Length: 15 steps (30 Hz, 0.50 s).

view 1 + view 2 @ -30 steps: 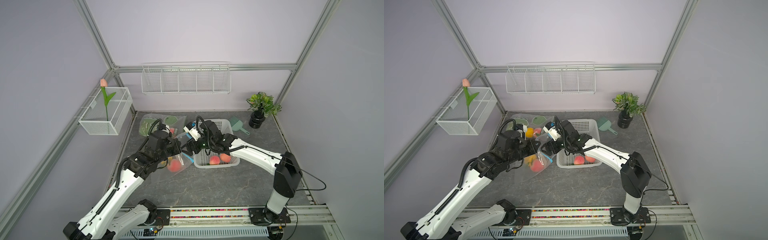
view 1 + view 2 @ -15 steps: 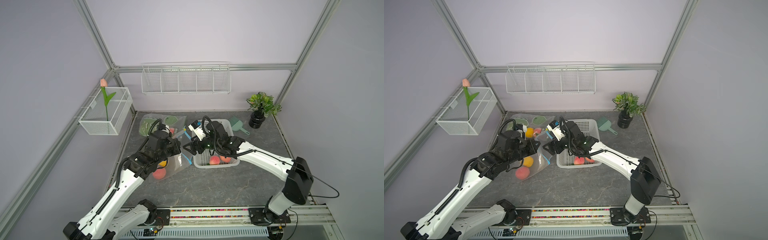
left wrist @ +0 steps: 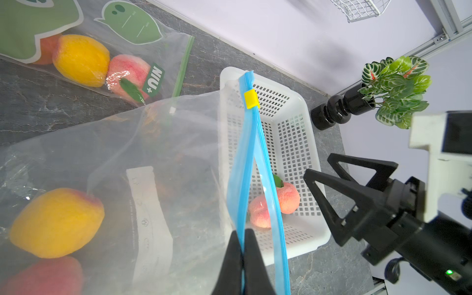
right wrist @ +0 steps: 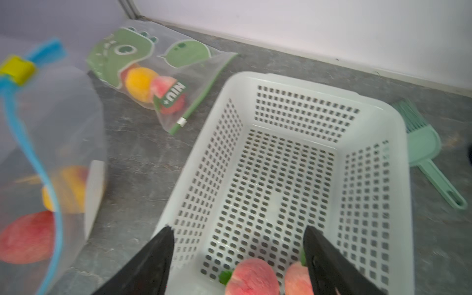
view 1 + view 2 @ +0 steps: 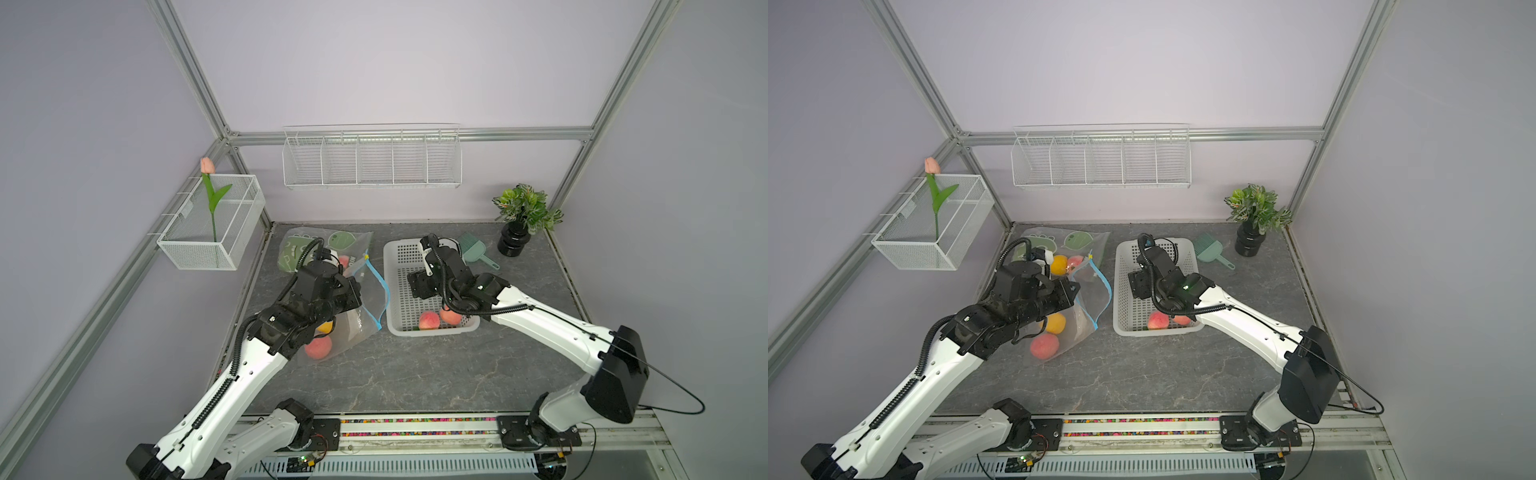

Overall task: Place the peach in a zip-top bag and seal the zipper
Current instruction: Pick up the peach from the basket.

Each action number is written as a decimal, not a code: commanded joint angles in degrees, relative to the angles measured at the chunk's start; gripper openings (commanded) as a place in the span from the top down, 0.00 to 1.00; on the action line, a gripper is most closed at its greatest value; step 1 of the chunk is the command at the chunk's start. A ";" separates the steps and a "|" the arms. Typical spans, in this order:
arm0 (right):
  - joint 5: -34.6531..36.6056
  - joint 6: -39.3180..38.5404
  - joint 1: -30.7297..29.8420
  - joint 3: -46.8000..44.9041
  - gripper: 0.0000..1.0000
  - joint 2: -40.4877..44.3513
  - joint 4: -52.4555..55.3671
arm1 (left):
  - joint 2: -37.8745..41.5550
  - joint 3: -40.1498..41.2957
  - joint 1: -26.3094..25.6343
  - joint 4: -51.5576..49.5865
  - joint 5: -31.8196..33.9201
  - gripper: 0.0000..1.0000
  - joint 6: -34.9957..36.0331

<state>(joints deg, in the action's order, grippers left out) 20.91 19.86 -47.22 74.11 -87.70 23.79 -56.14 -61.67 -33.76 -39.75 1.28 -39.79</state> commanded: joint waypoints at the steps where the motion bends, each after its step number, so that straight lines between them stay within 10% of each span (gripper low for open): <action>1: 5.64 5.34 1.41 -2.06 0.18 1.04 8.36 | 0.48 -0.51 -0.08 -0.86 0.91 1.00 0.89; 15: 2.10 10.83 6.55 -8.41 0.19 -0.74 13.16 | 0.69 -0.21 -0.10 -0.51 0.76 1.00 0.81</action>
<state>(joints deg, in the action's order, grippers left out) 23.99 27.51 -41.28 66.85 -87.70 35.35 -56.14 -61.67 -33.76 -39.75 1.26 -39.79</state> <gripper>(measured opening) 0.811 0.046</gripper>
